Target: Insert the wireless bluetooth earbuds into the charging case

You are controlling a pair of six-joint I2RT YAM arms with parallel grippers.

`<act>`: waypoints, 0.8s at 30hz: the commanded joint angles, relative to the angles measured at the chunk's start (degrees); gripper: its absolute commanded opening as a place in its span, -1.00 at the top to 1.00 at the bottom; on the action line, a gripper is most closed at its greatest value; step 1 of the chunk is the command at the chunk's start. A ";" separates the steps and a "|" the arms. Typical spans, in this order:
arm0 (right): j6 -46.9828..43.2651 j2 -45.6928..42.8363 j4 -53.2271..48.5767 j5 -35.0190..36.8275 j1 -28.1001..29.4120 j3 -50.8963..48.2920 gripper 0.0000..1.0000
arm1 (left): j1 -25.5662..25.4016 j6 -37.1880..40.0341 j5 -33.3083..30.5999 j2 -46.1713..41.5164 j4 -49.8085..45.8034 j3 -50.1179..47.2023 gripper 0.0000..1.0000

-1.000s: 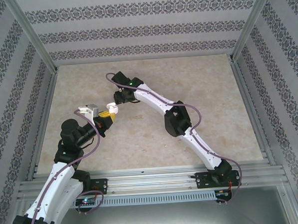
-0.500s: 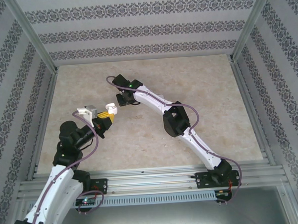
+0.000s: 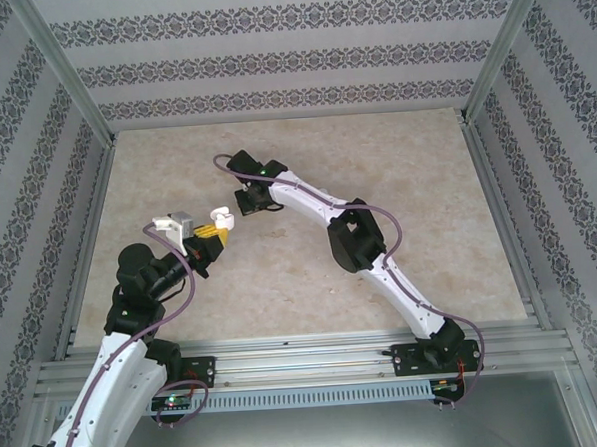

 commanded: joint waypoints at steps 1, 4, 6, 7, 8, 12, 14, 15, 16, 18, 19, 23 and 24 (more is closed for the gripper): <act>-0.89 -3.72 -3.90 -1.34 1.11 -8.64 0.89 | 0.70 -0.03 0.62 -0.40 -0.43 0.46 0.96; 0.09 -8.72 -1.26 -1.11 1.26 -17.68 0.89 | 0.72 -0.25 0.95 -0.22 -0.13 0.37 0.96; 0.99 -12.51 0.86 -0.93 1.45 -24.56 0.89 | 0.76 -0.48 1.15 -0.03 0.23 0.24 0.96; 1.68 -14.79 2.15 -0.81 1.59 -28.72 0.89 | 0.74 -0.59 1.38 0.06 0.54 0.20 0.96; 2.61 -17.13 3.62 -0.77 1.70 -33.15 0.88 | 0.69 -0.49 1.63 0.23 0.81 0.10 0.96; 7.81 -24.97 8.33 -1.73 2.21 -48.77 0.82 | 0.68 -0.30 2.40 1.46 1.89 0.02 0.96; 10.98 -28.57 10.34 -2.61 2.78 -55.62 0.76 | 0.73 -0.59 2.83 2.51 3.03 -0.06 0.96; 12.15 -29.75 11.11 -3.01 3.00 -57.92 0.73 | 0.68 -0.73 2.86 2.97 3.70 -0.15 0.96; 13.28 -30.93 11.75 -3.50 3.38 -59.95 0.67 | 0.73 -0.94 3.00 3.54 4.57 -0.28 0.96; 14.85 -32.20 11.85 -4.29 3.96 -61.98 0.47 | 0.71 -1.10 3.14 4.27 5.84 -0.50 0.95; 15.54 -32.69 11.48 -4.67 4.34 -62.15 0.36 | 0.70 -0.87 3.25 4.52 6.00 -0.46 0.96; 16.50 -34.52 7.95 -4.94 5.34 -60.15 0.18 | 0.77 0.21 3.33 5.33 6.08 -0.24 0.95; 16.65 -35.11 6.96 -4.67 5.34 -59.48 0.17 | 0.73 0.28 3.48 5.45 6.10 -0.11 0.96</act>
